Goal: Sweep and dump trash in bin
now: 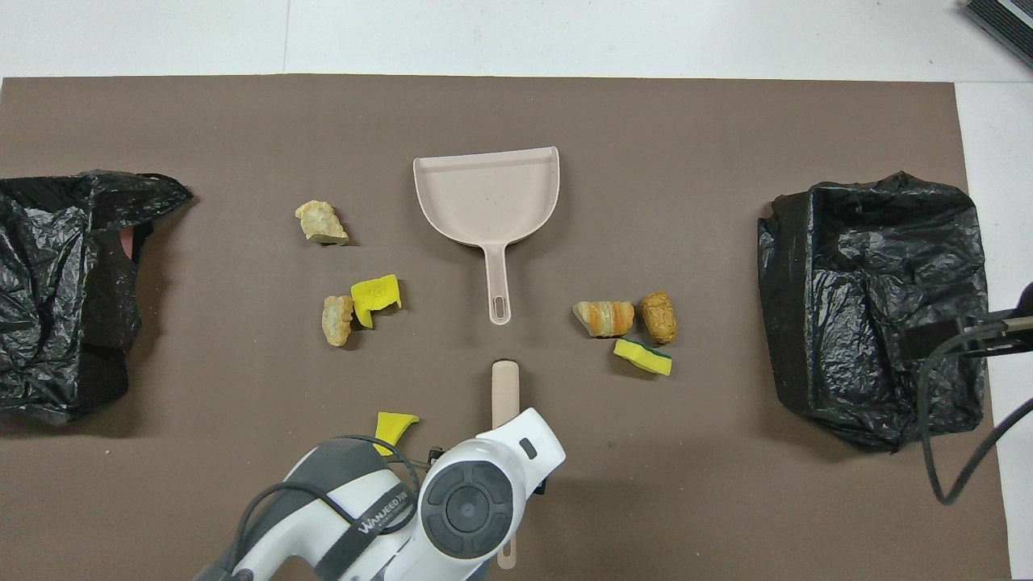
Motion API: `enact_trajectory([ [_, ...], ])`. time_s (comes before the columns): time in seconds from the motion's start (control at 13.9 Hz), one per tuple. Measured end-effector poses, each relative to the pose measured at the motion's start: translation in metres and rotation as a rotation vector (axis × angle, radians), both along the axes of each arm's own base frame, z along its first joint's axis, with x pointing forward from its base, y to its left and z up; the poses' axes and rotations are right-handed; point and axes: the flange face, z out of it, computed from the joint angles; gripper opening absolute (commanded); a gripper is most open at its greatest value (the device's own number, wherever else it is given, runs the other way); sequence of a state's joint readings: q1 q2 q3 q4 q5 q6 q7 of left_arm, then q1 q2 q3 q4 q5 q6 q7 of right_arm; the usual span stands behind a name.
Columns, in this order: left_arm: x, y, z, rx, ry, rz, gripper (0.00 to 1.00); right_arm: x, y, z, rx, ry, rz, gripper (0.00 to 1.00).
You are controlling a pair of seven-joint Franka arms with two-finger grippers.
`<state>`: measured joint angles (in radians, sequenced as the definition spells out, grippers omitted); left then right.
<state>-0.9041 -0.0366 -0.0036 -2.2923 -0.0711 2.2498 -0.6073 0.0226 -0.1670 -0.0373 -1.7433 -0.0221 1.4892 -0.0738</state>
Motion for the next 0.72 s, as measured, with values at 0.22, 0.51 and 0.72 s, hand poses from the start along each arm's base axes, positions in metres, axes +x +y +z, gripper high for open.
enact_trajectory([
  [0.22, -0.02, -0.005, -0.019, 0.016, 0.011, -0.035, 1.0, -0.005, 0.0, -0.002, 0.001, 0.004, 0.001, 1.0],
  [0.51, -0.031, -0.011, -0.025, 0.014, 0.034, -0.018, 0.13, -0.007, 0.0, -0.002, 0.001, 0.006, 0.001, 1.0],
  [0.72, -0.032, -0.011, -0.029, 0.015, 0.037, -0.007, 0.0, -0.007, 0.0, -0.003, 0.001, 0.007, 0.001, 1.0],
])
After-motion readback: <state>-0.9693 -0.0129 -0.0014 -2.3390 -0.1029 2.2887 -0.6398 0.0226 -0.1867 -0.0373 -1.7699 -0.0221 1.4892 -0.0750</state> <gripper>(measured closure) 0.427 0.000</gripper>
